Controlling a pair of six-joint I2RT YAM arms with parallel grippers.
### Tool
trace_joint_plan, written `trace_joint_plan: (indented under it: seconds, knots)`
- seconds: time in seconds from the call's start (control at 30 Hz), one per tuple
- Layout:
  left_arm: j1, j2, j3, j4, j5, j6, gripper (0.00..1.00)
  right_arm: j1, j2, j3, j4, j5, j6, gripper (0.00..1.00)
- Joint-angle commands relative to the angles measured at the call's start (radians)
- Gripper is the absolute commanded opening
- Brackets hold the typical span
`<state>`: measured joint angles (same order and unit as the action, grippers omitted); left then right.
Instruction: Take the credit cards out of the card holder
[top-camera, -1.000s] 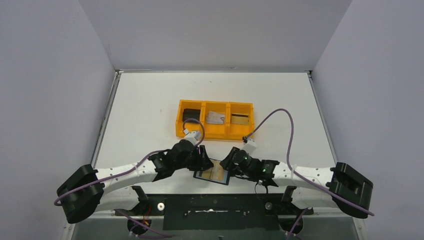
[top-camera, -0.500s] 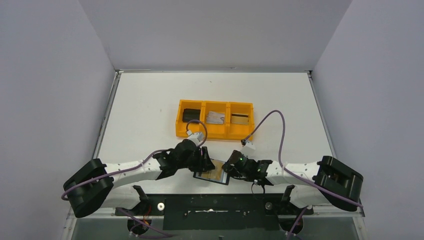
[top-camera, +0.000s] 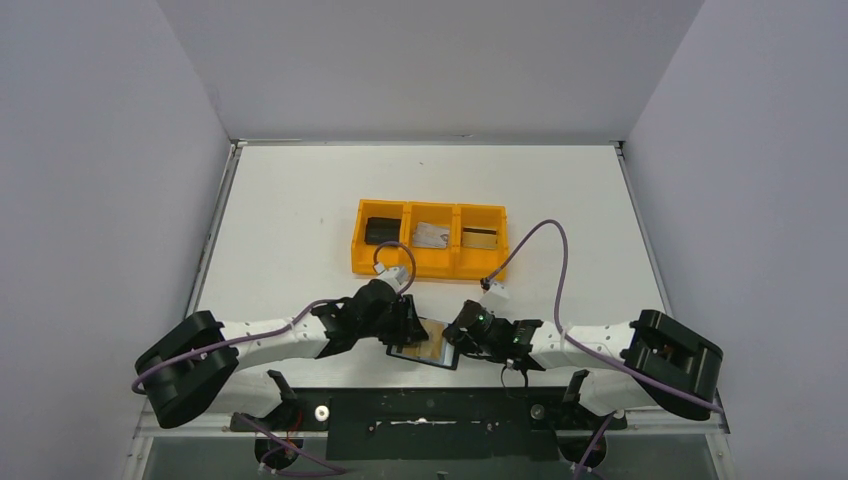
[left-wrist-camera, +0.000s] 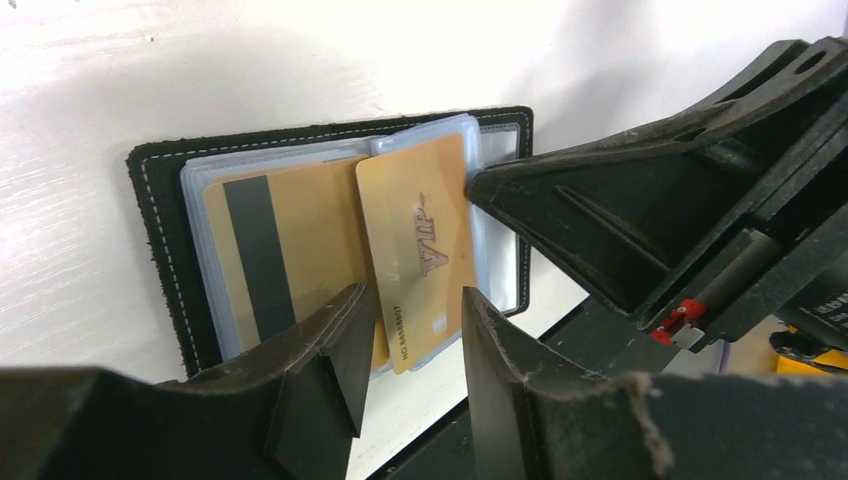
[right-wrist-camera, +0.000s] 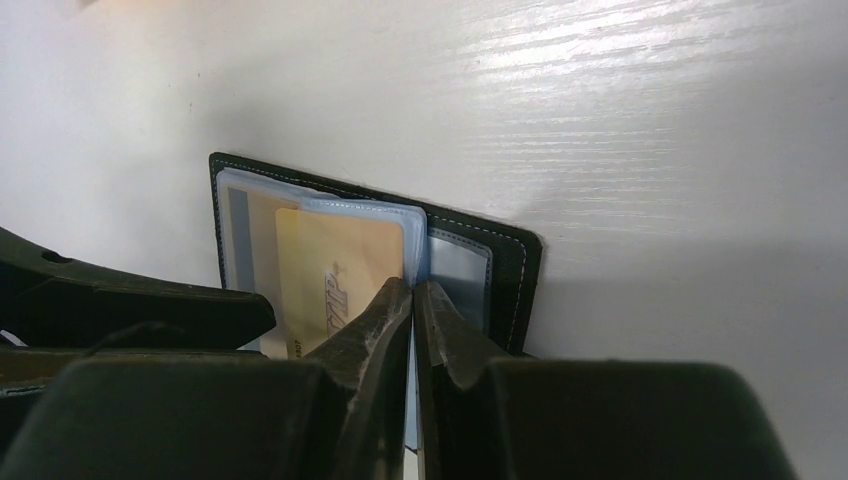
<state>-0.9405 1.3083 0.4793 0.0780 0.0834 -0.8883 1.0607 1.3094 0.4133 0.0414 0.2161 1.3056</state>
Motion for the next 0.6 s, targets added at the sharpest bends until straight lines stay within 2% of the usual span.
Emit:
trace_joint_plan:
  seconds: [0.0, 0.27, 0.5, 0.57]
  knots:
    - [0.007, 0.003, -0.011, 0.109, -0.007, -0.066, 0.35, -0.002, 0.046, -0.023, -0.041, 0.006, -0.012, 0.05]
    - [0.049, 0.022, -0.109, 0.261, 0.045, -0.147, 0.28, -0.001, 0.046, -0.026, -0.041, 0.006, -0.012, 0.05]
    - [0.052, 0.050, -0.131, 0.340, 0.113, -0.145, 0.28, -0.004, 0.049, -0.028, -0.033, 0.003, -0.012, 0.05]
    - [0.052, 0.059, -0.133, 0.351, 0.122, -0.145, 0.26, -0.006, 0.052, -0.029, -0.028, 0.003, -0.012, 0.05]
